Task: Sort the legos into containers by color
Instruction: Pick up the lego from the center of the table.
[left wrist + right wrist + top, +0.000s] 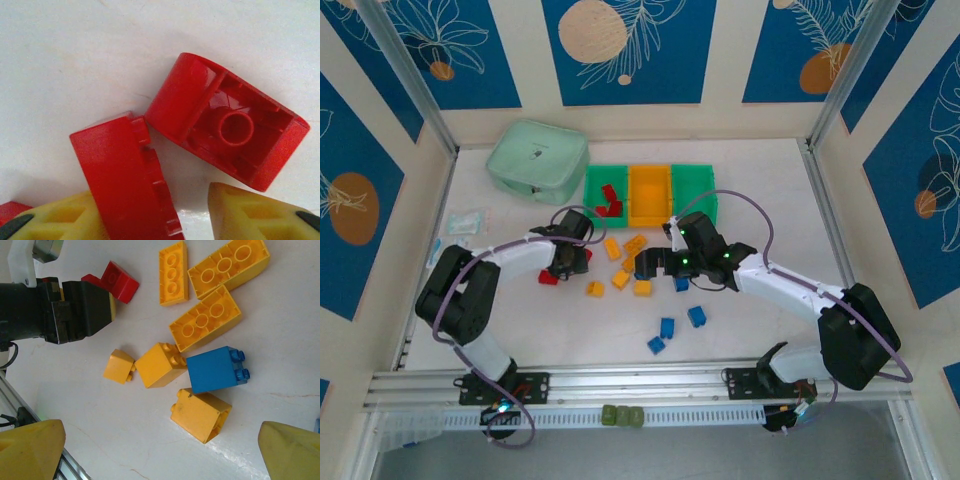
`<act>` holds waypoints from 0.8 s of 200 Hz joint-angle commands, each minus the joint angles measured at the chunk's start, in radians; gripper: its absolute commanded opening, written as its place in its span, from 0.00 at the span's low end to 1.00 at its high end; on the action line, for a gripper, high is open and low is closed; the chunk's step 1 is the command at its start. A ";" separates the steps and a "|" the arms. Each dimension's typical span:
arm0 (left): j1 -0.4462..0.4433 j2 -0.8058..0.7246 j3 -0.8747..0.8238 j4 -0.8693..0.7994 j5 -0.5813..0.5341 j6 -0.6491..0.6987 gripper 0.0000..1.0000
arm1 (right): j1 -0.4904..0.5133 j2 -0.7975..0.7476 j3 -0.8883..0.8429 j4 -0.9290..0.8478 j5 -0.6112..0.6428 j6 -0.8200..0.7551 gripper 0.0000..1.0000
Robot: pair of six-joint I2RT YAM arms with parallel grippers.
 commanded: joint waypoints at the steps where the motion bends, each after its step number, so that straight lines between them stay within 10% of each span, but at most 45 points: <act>1: -0.003 0.015 0.000 -0.026 -0.025 -0.003 0.44 | -0.008 -0.015 -0.016 0.010 -0.005 0.010 0.99; 116: -0.005 -0.146 0.036 -0.165 -0.128 0.058 0.15 | -0.085 -0.072 -0.015 0.001 -0.064 -0.028 0.99; 160: -0.006 -0.151 0.185 -0.121 0.010 0.183 0.13 | -0.172 -0.100 -0.013 0.003 -0.097 -0.038 0.99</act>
